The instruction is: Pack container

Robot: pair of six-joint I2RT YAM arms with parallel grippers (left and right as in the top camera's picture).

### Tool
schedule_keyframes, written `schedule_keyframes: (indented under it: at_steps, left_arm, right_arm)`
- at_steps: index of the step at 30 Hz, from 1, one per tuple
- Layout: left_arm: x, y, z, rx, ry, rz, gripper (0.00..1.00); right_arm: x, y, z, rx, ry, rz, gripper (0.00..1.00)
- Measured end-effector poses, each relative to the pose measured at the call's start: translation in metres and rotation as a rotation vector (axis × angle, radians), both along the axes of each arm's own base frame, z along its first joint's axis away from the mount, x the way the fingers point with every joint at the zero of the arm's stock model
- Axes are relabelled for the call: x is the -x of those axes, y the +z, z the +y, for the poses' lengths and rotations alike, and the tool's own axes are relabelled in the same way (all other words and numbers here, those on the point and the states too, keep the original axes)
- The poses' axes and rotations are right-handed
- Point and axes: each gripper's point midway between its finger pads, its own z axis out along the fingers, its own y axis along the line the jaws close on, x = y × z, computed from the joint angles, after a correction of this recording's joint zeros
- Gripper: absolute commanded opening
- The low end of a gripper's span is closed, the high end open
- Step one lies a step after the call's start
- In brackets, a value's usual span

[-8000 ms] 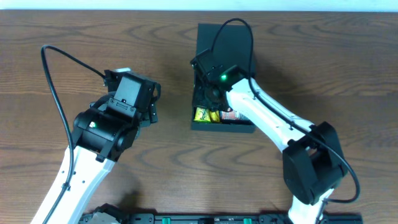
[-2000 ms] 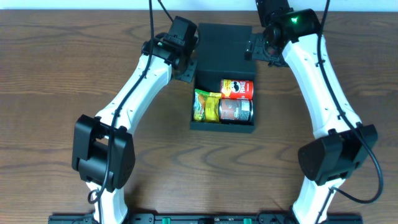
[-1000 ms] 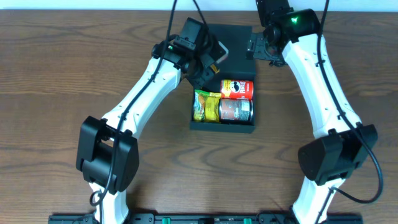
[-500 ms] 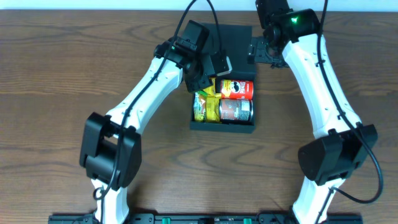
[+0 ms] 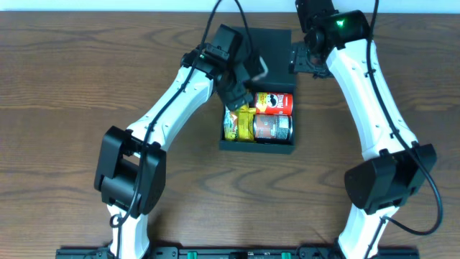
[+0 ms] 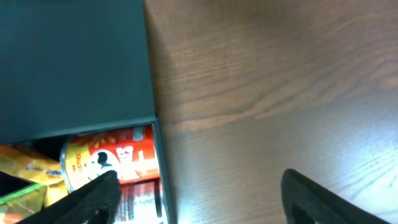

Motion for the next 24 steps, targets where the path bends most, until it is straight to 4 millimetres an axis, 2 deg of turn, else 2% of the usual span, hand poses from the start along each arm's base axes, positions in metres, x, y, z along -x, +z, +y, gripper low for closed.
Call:
schedule_keyframes:
  at_steps: [3, 5, 8, 10, 13, 14, 15, 16, 17, 18, 19, 22, 24]
  left_arm:
    - [-0.017, 0.037, 0.003, 0.105, 0.199, -0.063, 0.95]
    - [-0.022, 0.069, 0.011, 0.179, 0.319, -0.102, 0.95]
    - [-0.024, 0.119, 0.037, 0.278, 0.502, -0.158, 0.95]
    - [-0.028, 0.134, 0.060, 0.327, 0.626, -0.163, 0.95]
    - [-0.040, 0.128, 0.091, 0.386, 0.809, -0.117, 0.96]
    - [-0.045, 0.121, 0.101, 0.413, 0.864, -0.085, 0.95]
    - [-0.052, 0.112, 0.112, 0.444, 0.925, -0.041, 0.95]
    - [-0.059, 0.096, 0.125, 0.499, 1.000, 0.042, 0.77]
    - [-0.065, 0.082, 0.138, 0.542, 1.069, 0.113, 0.41]
    - [-0.071, 0.069, 0.152, 0.586, 1.123, 0.179, 0.17]
    - [-0.074, 0.062, 0.160, 0.616, 1.151, 0.219, 0.05]
    - [-0.083, 0.047, 0.190, 0.708, 1.199, 0.328, 0.06]
    - [-0.084, 0.044, 0.191, 0.725, 1.180, 0.347, 0.06]
  right_arm:
    - [-0.006, 0.002, 0.000, -0.007, -0.001, -0.027, 0.69]
    - [-0.010, 0.003, -0.003, -0.010, -0.007, -0.041, 0.69]
    - [-0.014, 0.004, -0.011, -0.011, -0.027, -0.051, 0.70]
    - [-0.014, 0.004, -0.016, -0.012, -0.042, -0.052, 0.73]
    - [-0.015, 0.004, -0.023, -0.019, -0.073, -0.056, 0.73]
    - [-0.015, 0.004, -0.026, -0.022, -0.086, -0.057, 0.68]
    - [-0.015, 0.004, -0.029, -0.027, -0.106, -0.059, 0.52]
    - [-0.013, 0.003, -0.033, -0.037, -0.136, -0.054, 0.24]
    - [-0.011, 0.002, -0.036, -0.046, -0.166, -0.046, 0.05]
    - [-0.009, 0.001, -0.040, -0.057, -0.201, -0.042, 0.02]
    - [-0.007, 0.000, -0.042, -0.069, -0.239, -0.040, 0.02]
    - [-0.005, -0.001, -0.049, -0.108, -0.353, -0.052, 0.02]
    - [-0.005, -0.002, -0.051, -0.127, -0.396, -0.057, 0.02]
